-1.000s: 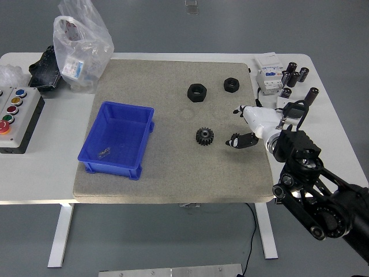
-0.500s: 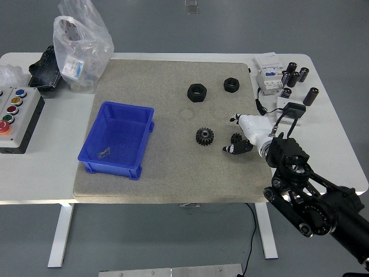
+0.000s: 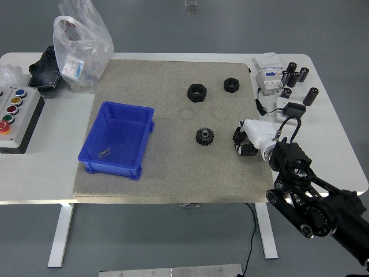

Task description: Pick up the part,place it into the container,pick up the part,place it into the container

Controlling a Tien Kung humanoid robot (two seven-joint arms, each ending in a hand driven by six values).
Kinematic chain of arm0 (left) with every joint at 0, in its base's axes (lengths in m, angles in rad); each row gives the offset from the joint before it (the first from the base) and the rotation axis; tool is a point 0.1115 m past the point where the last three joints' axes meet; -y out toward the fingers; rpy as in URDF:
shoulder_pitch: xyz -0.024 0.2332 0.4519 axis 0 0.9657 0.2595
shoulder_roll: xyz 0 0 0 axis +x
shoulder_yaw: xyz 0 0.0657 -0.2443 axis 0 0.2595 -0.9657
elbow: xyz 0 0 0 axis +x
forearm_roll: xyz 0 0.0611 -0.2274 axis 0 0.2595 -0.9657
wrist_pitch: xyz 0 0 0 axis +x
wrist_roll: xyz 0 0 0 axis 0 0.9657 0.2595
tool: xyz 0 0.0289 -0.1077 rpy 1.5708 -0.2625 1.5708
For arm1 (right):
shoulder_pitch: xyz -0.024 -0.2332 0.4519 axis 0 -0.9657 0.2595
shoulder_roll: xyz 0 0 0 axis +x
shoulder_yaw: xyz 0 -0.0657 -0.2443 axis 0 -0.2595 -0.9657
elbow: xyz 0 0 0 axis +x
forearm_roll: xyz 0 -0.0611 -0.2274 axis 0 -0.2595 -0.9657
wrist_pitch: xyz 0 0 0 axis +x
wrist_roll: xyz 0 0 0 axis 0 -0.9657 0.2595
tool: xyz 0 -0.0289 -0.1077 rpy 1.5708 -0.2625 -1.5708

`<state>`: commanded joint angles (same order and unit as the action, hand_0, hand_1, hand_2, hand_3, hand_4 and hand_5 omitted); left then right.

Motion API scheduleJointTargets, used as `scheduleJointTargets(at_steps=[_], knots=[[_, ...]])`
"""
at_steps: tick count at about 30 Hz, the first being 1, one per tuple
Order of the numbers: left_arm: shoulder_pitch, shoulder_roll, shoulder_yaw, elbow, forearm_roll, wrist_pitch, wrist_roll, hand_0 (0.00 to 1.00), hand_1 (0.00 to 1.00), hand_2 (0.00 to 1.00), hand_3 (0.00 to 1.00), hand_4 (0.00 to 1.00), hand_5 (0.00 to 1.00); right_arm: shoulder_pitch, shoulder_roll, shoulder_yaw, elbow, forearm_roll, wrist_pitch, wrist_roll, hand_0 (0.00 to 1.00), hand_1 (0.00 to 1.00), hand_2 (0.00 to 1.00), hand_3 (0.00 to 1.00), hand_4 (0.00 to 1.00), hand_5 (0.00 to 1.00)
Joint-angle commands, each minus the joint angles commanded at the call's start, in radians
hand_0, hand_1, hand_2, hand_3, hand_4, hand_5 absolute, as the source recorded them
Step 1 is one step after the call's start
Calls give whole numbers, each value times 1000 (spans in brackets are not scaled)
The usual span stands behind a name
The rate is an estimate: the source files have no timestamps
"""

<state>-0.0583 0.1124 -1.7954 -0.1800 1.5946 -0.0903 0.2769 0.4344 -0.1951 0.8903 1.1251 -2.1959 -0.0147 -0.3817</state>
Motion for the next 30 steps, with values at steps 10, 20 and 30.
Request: scheduleJointTargets(at_steps=[10,20,30], knots=[[1,-1,6,0,-7,0,0,659,553,562,694,614,244,24,-9,-38,10,21,-49,29,249,380,261,295,82,9],[-4,0,11,0,-6,0,7,659,554,563,695,614,244,201,65,-237,101,60,-120,80,251,384,259,296,81,12],[-5,4,23,0,-18,1,14,659,553,562,695,614,244,342,195,-469,65,182,-311,145,289,407,287,334,113,2]])
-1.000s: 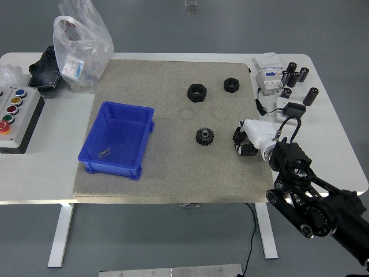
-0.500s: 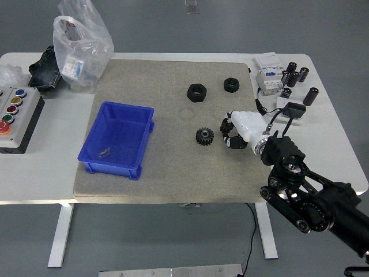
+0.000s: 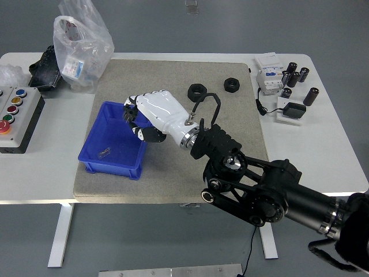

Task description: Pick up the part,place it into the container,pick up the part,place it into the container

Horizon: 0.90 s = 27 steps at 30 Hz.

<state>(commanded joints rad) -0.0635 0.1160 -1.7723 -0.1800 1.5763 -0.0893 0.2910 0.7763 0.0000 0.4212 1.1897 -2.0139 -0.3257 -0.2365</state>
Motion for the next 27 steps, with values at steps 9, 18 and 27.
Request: scheduleJointTargets(at_steps=[9,18,27], knots=[[3,3,-7,0,4,1,7,658,553,562,695,614,244,21,0,-162,-77,47,-80,8,364,510,459,395,245,2],[2,5,-4,0,3,1,6,659,553,562,695,615,244,16,0,-190,-81,57,-51,19,658,838,854,849,513,205],[0,5,0,0,0,1,4,659,554,562,695,614,244,15,0,-184,-63,73,-69,16,667,848,862,878,575,215]])
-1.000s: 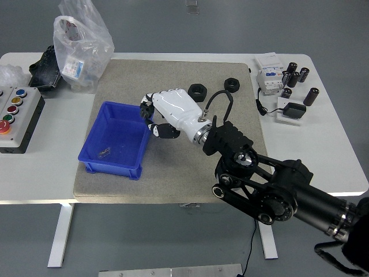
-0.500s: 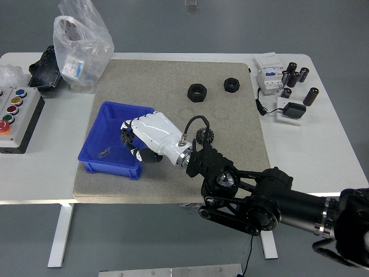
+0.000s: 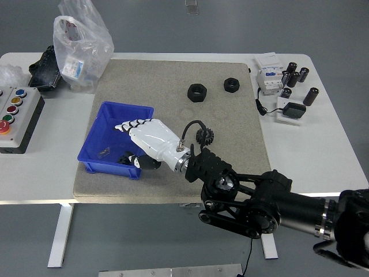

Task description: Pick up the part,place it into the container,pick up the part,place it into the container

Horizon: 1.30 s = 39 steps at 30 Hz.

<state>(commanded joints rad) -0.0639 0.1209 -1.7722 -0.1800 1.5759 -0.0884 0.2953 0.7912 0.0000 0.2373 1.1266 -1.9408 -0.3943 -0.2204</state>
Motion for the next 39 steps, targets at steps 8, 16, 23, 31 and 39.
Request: scheduleJointTargets(at_steps=[8,16,23,31,39], knots=[[0,0,2,0,0,0,-4,659,552,562,695,614,243,-60,-1,102,45,61,-30,13,632,829,837,856,630,254],[9,-6,-28,0,27,0,-2,659,554,562,695,614,243,-159,-92,343,39,-49,33,-67,468,759,817,857,668,252],[5,-5,-1,0,10,-2,-9,659,554,562,695,614,243,-196,-144,460,-2,-141,119,-106,430,754,833,877,982,525],[8,-6,-8,0,20,-3,-9,659,554,561,692,611,238,-208,-149,447,-12,-138,176,-132,415,774,863,918,998,650],[6,-8,-8,0,19,-3,-8,659,554,561,692,609,238,-196,-136,403,-50,-120,188,-141,410,771,853,903,998,711]])
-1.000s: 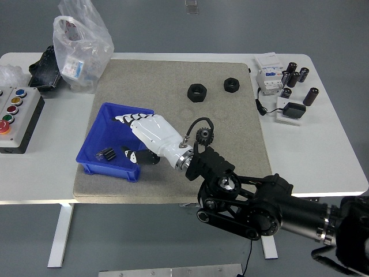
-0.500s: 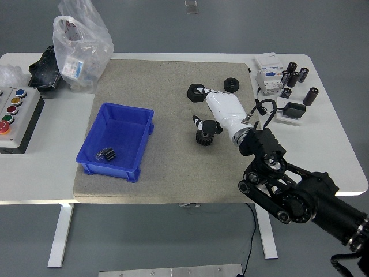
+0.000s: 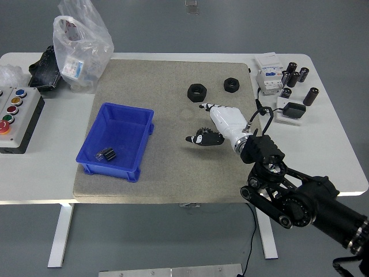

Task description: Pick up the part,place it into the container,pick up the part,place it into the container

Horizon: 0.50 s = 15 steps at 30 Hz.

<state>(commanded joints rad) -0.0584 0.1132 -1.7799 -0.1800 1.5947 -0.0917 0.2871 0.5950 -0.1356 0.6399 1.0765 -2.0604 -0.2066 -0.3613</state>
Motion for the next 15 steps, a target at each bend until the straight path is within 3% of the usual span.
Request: scheduleJointTargets(at_steps=[3,4,9,10,15], knots=[[-1,0,1,0,-2,0,0,659,554,561,692,609,238,4,6,-21,-29,-9,3,-13,410,771,853,903,998,711],[-1,0,2,0,-3,0,-1,659,554,561,692,610,237,4,6,-26,-37,-11,4,-17,387,683,685,836,895,461],[-1,-1,2,0,-4,0,-1,659,554,561,692,610,237,3,8,-52,-64,-8,1,-27,387,683,685,836,895,461],[-1,-1,2,0,-4,0,-1,659,554,561,692,609,237,3,9,-56,-67,-8,0,-27,330,525,419,643,500,212],[-3,-1,7,0,-9,0,-3,659,554,561,692,609,237,2,12,-71,-80,-4,-14,-21,330,525,419,643,500,212]])
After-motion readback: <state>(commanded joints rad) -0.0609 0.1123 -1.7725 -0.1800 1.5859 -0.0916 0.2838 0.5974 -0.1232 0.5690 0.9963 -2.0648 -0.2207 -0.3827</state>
